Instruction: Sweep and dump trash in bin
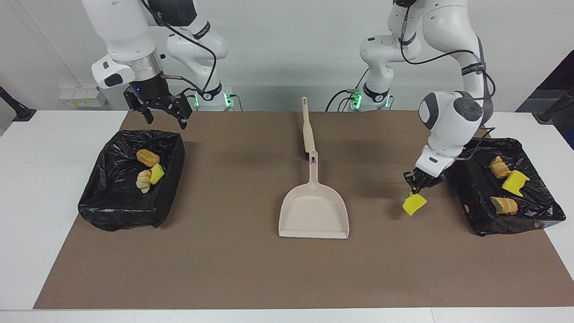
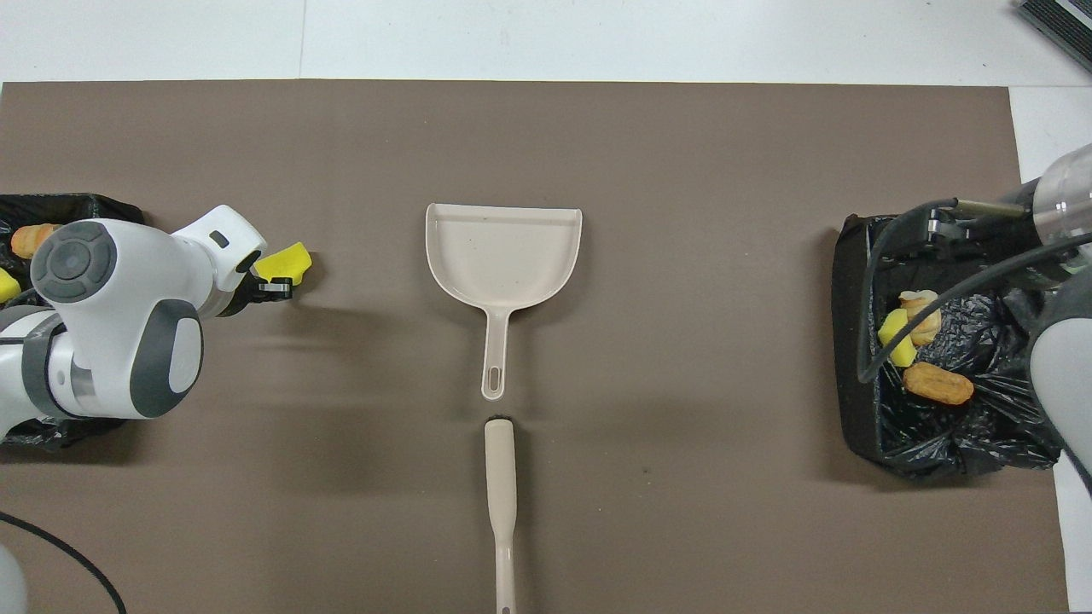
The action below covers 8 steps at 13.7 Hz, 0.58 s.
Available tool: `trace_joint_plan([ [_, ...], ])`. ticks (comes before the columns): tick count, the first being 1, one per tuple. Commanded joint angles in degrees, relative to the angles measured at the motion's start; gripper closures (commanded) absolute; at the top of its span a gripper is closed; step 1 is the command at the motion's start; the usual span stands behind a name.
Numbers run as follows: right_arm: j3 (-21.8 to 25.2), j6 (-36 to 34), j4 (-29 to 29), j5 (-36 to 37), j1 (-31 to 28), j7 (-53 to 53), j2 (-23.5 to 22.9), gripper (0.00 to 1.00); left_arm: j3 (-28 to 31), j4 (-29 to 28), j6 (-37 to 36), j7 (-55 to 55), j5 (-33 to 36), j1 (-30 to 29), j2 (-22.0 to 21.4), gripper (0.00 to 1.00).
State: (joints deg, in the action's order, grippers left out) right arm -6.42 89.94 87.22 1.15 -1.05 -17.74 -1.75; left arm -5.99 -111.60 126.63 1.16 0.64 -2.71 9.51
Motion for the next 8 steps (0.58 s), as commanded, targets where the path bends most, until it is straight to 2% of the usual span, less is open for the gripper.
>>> trace_joint_plan([
  [1,-0.2,0.1,-0.4,-0.4,-0.4,0.8,-0.1,0.00,-0.3,8.2,-9.6,12.5,0.9,-7.4,-0.5,1.00],
  [3,-0.2,-0.1,-0.3,-0.4,-0.4,0.8,-0.1,0.00,-0.2,9.7,-8.3,23.9,1.1,-13.0,-0.2,1.00],
  [6,-0.2,-0.2,-0.4,-0.4,-0.4,1.0,-0.1,0.00,0.1,8.4,-8.2,38.0,3.0,-21.9,-1.2,1.00],
  [8,-0.2,-0.5,-0.3,-0.4,-0.3,0.9,0.0,0.00,0.0,1.2,-7.5,40.7,3.0,-25.2,-5.3,1.00],
])
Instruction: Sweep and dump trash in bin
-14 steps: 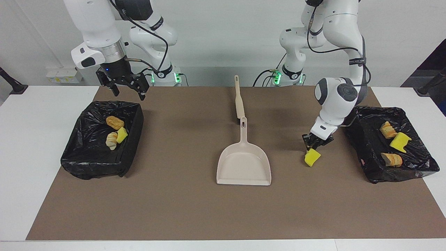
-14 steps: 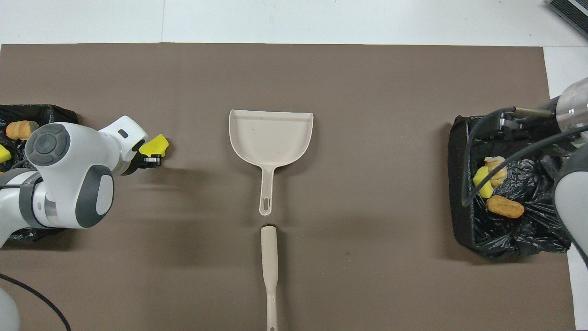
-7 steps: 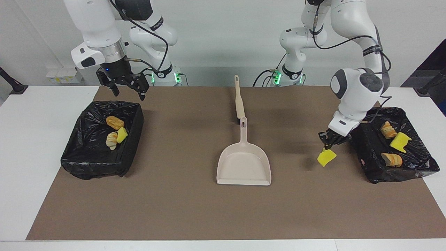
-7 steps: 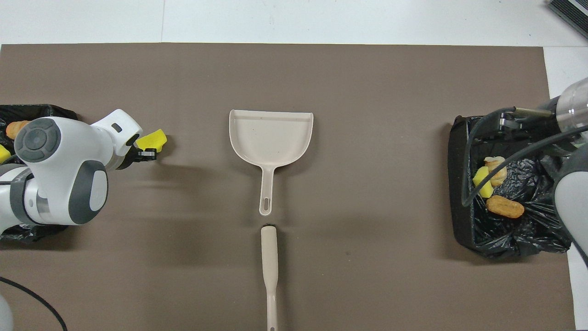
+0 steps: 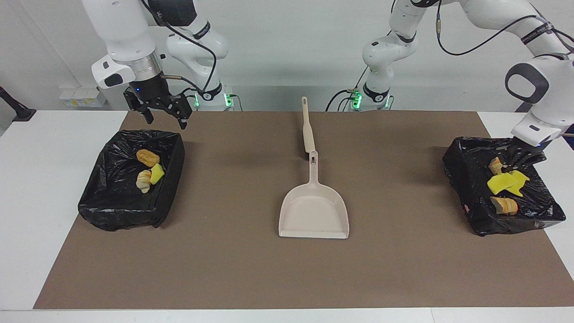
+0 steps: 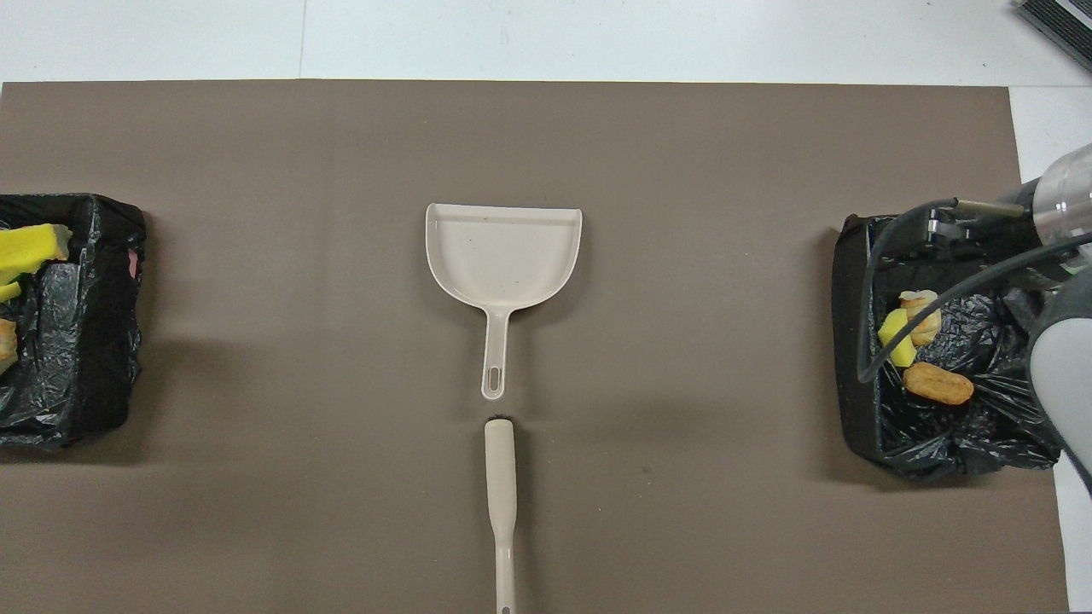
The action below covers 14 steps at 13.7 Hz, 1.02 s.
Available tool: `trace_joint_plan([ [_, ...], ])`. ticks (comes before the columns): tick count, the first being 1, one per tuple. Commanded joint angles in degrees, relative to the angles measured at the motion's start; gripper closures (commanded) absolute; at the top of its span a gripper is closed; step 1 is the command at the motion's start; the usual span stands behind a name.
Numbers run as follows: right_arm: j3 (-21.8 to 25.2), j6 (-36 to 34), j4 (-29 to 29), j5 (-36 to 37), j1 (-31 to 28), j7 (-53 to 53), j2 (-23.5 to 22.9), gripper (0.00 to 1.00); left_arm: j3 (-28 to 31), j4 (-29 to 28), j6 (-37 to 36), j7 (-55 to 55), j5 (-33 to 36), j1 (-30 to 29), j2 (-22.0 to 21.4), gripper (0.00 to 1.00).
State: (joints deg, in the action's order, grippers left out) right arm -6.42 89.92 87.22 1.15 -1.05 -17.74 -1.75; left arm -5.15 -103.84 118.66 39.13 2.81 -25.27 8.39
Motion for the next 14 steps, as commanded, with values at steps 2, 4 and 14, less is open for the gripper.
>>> trace_joint_plan([
  [2,-0.2,-0.4,-0.3,-0.4,-0.3,1.0,0.0,0.00,-0.8,-14.0,2.6,2.0,0.7,-2.9,-8.3,0.51],
  [4,-0.2,-0.1,0.1,-0.4,-0.4,0.9,0.1,0.00,-0.8,-14.4,3.3,1.8,0.7,-2.7,-8.3,0.00],
  [14,-0.1,0.3,0.1,-0.4,-0.4,0.3,0.1,0.00,-1.4,-7.7,-11.9,-23.3,-2.5,11.5,-13.1,0.00],
])
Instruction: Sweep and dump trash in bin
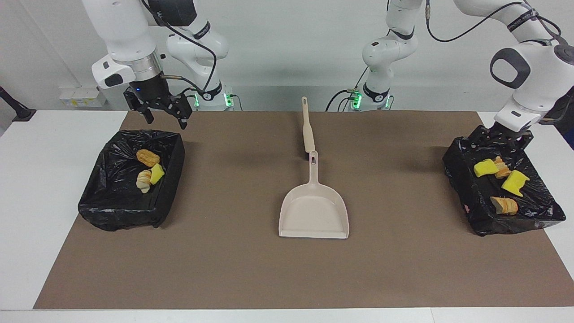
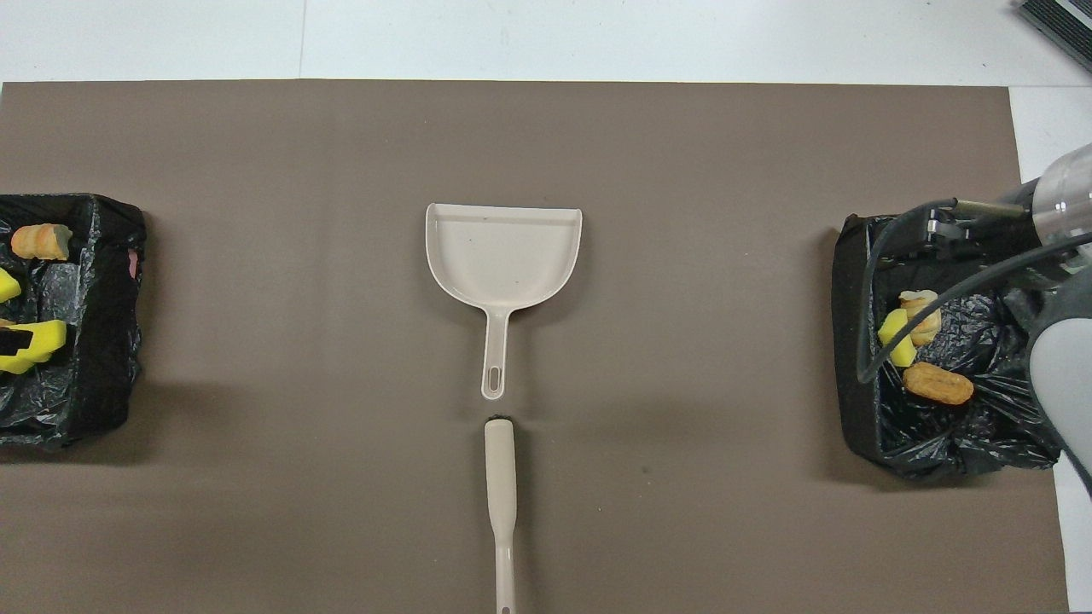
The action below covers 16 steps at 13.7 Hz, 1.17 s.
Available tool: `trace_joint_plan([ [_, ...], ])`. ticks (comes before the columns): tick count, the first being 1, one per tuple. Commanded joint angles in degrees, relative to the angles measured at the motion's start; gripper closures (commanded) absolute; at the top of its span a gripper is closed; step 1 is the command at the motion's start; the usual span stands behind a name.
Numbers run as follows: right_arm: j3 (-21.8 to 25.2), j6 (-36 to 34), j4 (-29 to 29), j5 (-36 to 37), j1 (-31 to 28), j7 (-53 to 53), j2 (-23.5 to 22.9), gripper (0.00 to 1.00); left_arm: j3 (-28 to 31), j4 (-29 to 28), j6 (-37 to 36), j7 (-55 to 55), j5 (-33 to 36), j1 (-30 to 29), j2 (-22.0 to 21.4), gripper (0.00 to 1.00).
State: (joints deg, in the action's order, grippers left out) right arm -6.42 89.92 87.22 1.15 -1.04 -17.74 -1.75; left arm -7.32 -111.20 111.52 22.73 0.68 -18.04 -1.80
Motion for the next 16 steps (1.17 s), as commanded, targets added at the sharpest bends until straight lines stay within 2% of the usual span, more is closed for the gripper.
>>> trace_joint_plan([
  [1,-0.2,0.3,0.0,-0.4,-0.5,0.6,0.1,0.00,0.7,-0.5,-8.1,-11.4,-0.3,6.9,-3.6,0.00],
  [3,-0.3,0.3,0.0,-0.4,0.1,0.6,0.1,0.00,0.7,-1.4,-10.7,-16.7,-0.3,10.7,-4.7,0.00],
  [5,-0.3,0.3,0.0,-0.4,-0.5,1.0,0.1,0.00,0.7,0.5,-10.5,-17.5,-0.3,12.1,-4.5,0.00],
  [11,-0.3,0.3,-0.1,-0.4,-0.5,1.2,0.0,0.00,0.4,17.6,-23.0,-17.5,-0.9,12.4,-4.4,0.00],
  [14,-0.3,0.4,-0.1,-0.4,-0.5,1.0,0.0,0.00,-0.9,21.6,-27.0,-17.8,-0.8,12.3,-4.4,0.00],
  [16,-0.3,0.4,-0.1,-0.4,-0.5,1.1,0.0,0.00,-1.6,22.3,-27.1,-23.3,-1.0,12.3,-4.6,0.00],
])
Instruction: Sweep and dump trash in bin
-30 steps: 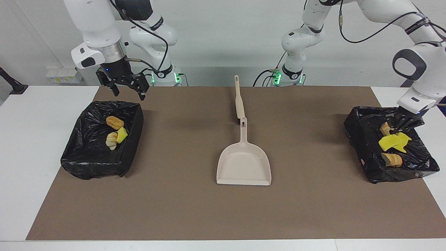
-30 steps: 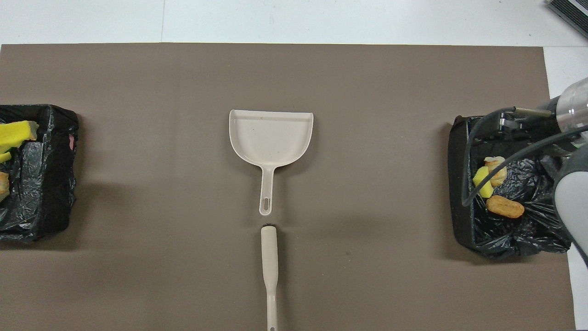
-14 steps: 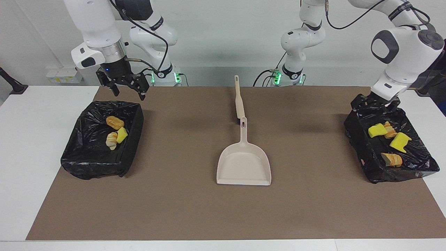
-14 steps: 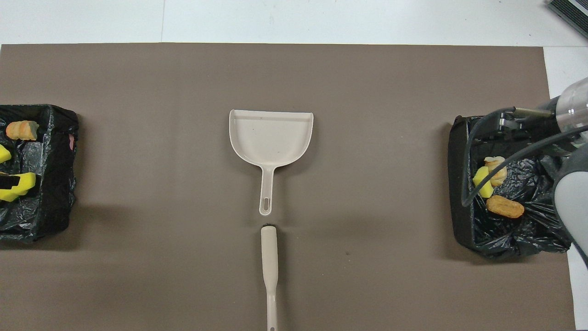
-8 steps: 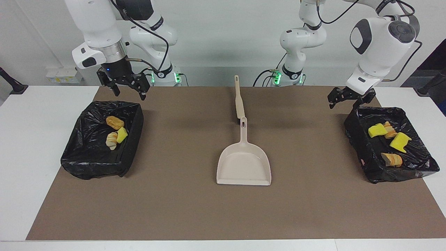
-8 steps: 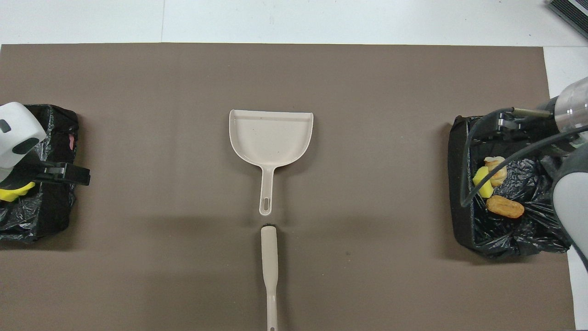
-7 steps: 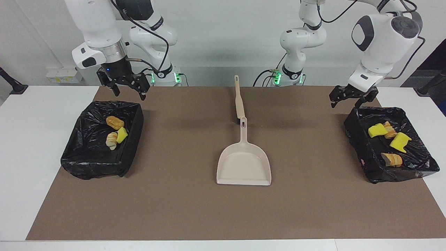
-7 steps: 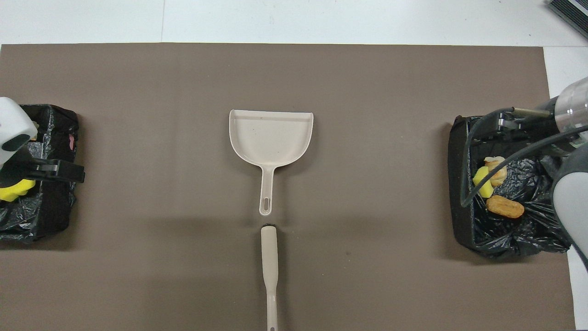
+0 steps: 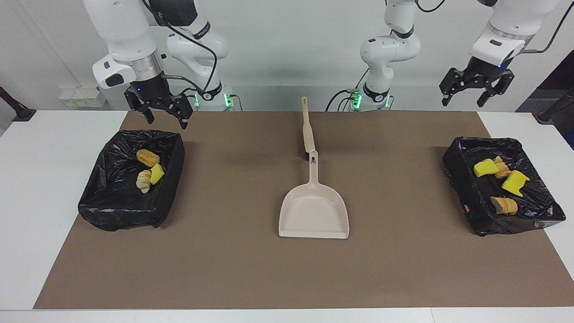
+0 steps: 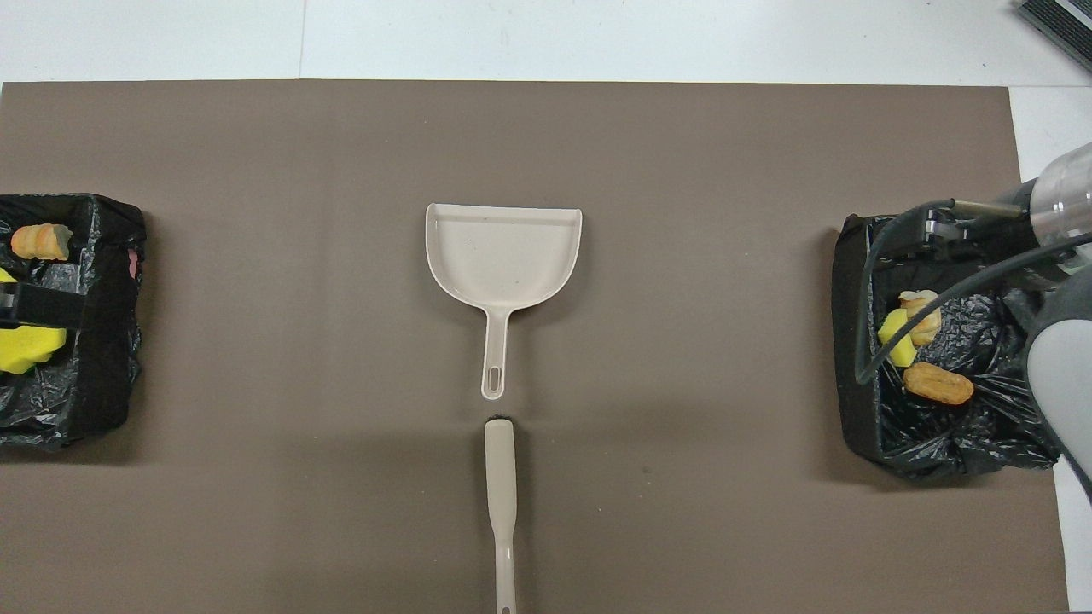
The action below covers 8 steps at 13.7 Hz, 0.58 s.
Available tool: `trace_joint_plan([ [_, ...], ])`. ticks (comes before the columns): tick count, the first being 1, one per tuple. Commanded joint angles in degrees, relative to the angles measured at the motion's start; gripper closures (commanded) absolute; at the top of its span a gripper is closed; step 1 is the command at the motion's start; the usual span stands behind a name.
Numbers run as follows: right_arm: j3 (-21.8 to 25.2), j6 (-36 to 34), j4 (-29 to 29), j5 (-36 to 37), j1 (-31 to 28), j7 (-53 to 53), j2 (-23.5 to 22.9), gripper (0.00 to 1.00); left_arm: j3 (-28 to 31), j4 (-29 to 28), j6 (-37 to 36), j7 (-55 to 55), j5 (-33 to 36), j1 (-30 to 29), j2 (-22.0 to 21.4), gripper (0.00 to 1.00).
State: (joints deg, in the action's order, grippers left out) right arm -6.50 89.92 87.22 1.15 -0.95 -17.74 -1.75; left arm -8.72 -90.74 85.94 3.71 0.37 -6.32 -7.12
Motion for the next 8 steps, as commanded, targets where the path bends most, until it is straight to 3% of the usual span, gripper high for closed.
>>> trace_joint_plan([
  [1,-0.2,0.4,0.0,-0.4,-0.5,1.1,0.0,0.00,-0.1,1.6,-1.7,-6.6,-1.6,0.5,0.5,0.00],
  [5,-0.2,0.4,0.0,-0.4,-0.5,1.2,0.0,0.00,0.0,0.9,-2.5,-6.2,-2.1,0.1,-0.4,0.00],
  [8,-0.2,0.4,0.1,-0.4,-0.5,1.2,0.0,0.00,0.3,-3.8,0.5,-3.0,-2.6,-0.3,-2.8,0.00],
])
